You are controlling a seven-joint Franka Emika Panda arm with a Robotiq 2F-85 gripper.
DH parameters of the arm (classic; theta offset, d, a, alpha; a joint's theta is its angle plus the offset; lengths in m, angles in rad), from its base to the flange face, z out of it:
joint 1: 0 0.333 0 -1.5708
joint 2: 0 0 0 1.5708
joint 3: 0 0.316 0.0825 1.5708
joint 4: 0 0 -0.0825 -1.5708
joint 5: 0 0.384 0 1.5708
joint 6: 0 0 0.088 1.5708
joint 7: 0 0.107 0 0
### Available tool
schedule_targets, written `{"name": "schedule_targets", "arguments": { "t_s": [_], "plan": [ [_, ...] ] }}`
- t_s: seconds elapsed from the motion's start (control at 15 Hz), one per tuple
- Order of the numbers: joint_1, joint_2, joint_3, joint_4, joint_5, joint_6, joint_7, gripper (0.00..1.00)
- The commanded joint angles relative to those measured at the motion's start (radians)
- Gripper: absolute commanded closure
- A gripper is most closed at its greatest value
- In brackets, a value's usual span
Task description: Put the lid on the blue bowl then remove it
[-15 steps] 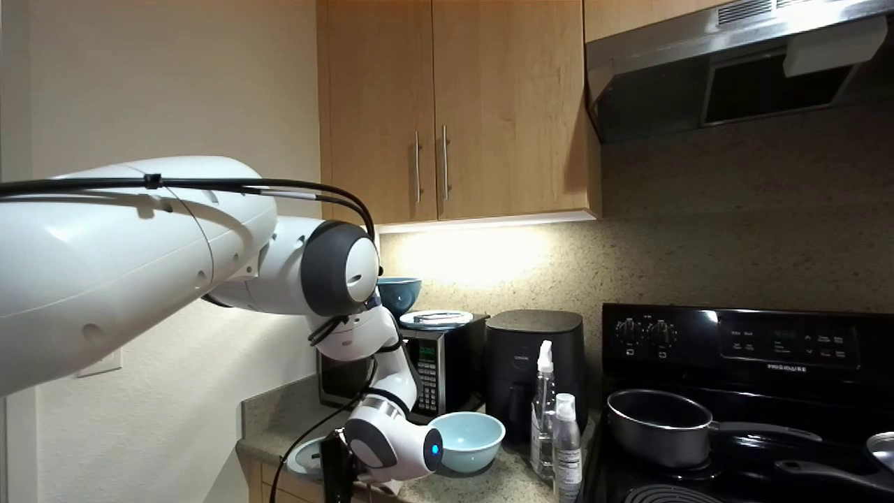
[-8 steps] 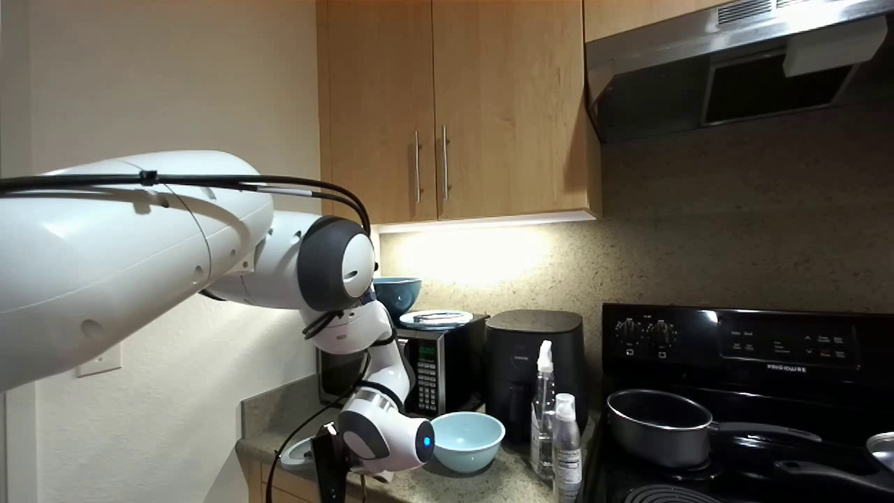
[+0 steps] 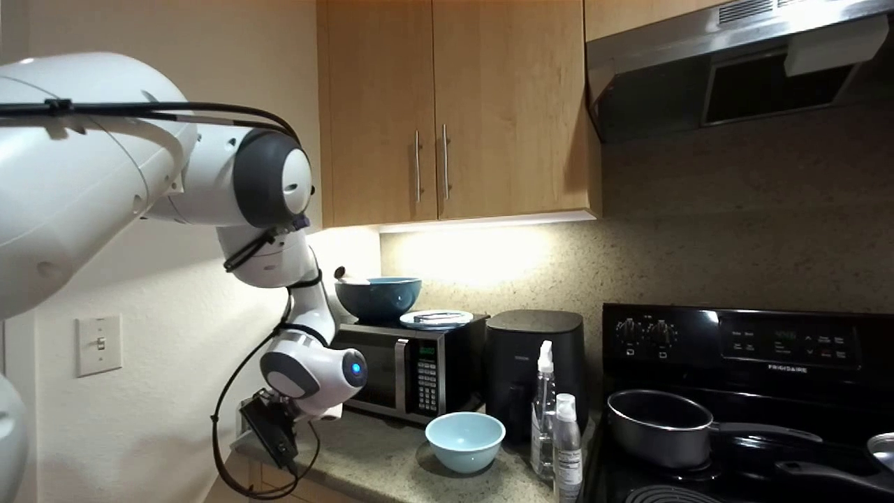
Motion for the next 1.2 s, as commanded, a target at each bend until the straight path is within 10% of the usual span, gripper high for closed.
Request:
{"name": "schedule_targets", "arguments": {
  "t_s": [0.0, 0.67, 1.13],
  "plan": [
    [0.056, -0.221, -0.001, -0.235, -0.012, 0.174, -0.051, 0.99],
    [0.063, -0.599, -0.064, -0.603, 0.218, 0.702, -0.097, 0.99],
    [0.035, -0.534, -0.096, -0.513, 0.306, 0.382, -0.225, 0.99]
  ]
}}
